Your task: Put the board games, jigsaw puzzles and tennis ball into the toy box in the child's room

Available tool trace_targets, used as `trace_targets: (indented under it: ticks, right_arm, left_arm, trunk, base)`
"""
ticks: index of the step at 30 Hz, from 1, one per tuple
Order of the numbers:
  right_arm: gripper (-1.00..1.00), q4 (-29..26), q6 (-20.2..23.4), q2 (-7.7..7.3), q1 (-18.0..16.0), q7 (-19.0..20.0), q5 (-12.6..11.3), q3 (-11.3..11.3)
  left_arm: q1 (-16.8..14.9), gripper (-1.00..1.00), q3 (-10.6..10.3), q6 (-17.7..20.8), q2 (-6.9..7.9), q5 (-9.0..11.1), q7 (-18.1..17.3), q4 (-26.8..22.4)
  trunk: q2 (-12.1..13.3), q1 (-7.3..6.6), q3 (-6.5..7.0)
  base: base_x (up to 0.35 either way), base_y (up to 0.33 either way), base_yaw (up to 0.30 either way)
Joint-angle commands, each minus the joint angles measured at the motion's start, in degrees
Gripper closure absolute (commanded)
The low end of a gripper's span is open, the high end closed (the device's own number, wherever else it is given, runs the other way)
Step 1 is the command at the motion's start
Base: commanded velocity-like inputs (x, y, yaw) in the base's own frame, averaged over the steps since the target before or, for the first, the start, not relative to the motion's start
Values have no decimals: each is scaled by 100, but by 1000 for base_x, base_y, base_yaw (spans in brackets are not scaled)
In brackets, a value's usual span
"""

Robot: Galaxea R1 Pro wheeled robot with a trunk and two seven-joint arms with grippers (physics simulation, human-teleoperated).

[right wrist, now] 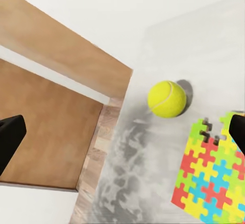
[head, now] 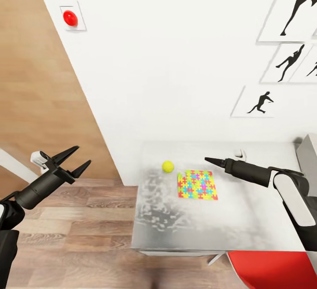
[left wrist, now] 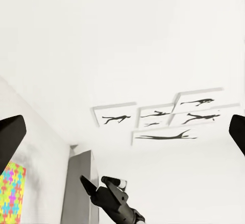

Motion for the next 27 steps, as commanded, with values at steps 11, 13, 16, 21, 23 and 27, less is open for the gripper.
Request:
trace_targets:
  ticks: [11, 13, 16, 21, 23, 27]
  right_arm:
    - [-100, 508, 19, 480, -619, -2184, 38, 39]
    - [-100, 546, 18, 571, -669, -2467, 43, 57]
    - [-100, 602, 17, 757, -754, -2953, 68, 149]
    - [-100, 633, 4, 1049, -908, -3614, 182, 677]
    - [-100, 611, -13, 1121, -952, -3772, 221, 986]
    - [-100, 603, -10, 1156, -981, -3849, 240, 1154]
  left_arm:
    - [37, -100, 27, 8, 49, -299, 5, 22]
    - [39, -100, 28, 6, 53, -327, 10, 22]
    - [41, -100, 29, 2, 61, -368, 21, 22]
    - [20, -100, 21, -2, 137, -475, 38, 25]
    - [13, -100, 2, 1, 222, -673, 114, 24]
    - [3, -100, -14, 2, 269, -834, 170, 38]
  trunk:
    - [-10, 3, -9]
    - [-10, 3, -9]
    - [-10, 3, -9]
    - [-10, 3, -9]
    - [-10, 3, -7]
    - [-10, 3, 2]
  base:
    - [10, 167, 0]
    - [3, 25, 0]
    - [2, 17, 0]
    - [1, 8, -2]
    - [0, 3, -68]
    - [0, 2, -159]
